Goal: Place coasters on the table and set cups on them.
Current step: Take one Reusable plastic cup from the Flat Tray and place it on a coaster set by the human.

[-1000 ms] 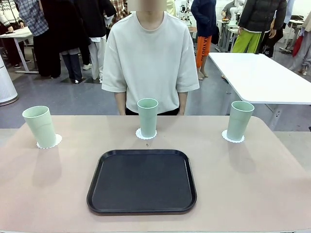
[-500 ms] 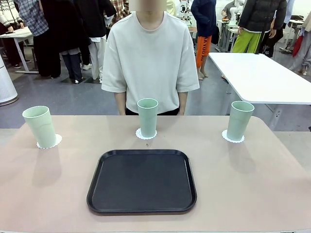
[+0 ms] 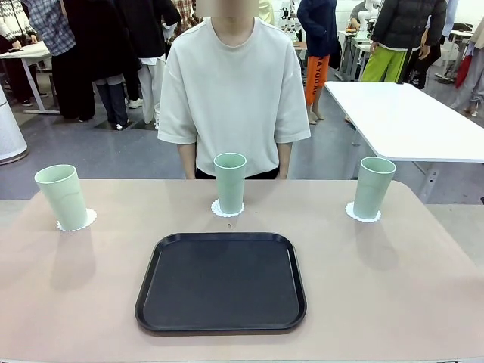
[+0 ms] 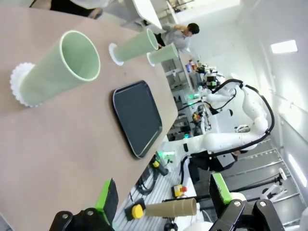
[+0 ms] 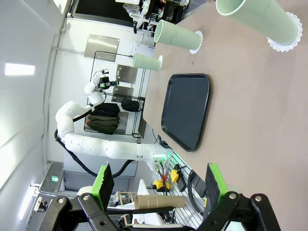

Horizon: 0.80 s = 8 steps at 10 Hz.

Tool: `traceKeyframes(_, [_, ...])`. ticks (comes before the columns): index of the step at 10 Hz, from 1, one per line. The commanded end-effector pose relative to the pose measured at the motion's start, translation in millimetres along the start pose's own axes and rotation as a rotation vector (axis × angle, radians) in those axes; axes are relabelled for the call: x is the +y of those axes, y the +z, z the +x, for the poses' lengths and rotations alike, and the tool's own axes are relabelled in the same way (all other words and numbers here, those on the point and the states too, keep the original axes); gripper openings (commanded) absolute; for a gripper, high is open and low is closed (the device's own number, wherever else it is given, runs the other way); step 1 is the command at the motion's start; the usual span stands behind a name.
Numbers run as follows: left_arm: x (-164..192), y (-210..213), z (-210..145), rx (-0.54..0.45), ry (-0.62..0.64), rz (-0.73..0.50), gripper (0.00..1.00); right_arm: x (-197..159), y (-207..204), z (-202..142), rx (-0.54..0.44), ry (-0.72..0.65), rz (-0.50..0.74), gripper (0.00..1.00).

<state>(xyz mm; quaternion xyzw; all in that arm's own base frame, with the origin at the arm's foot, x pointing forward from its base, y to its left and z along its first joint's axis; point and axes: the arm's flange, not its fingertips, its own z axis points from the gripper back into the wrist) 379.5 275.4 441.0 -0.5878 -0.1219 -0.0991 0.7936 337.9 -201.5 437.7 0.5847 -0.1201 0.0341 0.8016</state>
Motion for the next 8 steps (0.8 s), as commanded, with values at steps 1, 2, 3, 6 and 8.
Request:
traceKeyframes(1, [-1.1, 1.9, -0.1, -0.007, 0.017, 0.012, 1.0, 1.9, 0.0, 1.5, -0.007, -0.008, 0.0, 1.0])
traceKeyframes(2, [-1.1, 1.9, -0.1, -0.007, 0.017, 0.012, 1.0, 1.9, 0.0, 1.5, -0.007, -0.008, 0.0, 1.0])
traceKeyframes(3, [-1.1, 1.9, -0.1, -0.007, 0.017, 0.012, 1.0, 1.9, 0.0, 1.5, -0.007, -0.008, 0.0, 1.0])
traceKeyframes(6, [-1.1, 1.9, -0.1, -0.007, 0.017, 0.012, 1.0, 1.9, 0.0, 1.5, -0.007, -0.008, 0.0, 1.0])
traceKeyframes(8, [-1.1, 1.9, -0.1, -0.007, 0.017, 0.012, 1.0, 1.9, 0.0, 1.5, -0.007, -0.008, 0.0, 1.0])
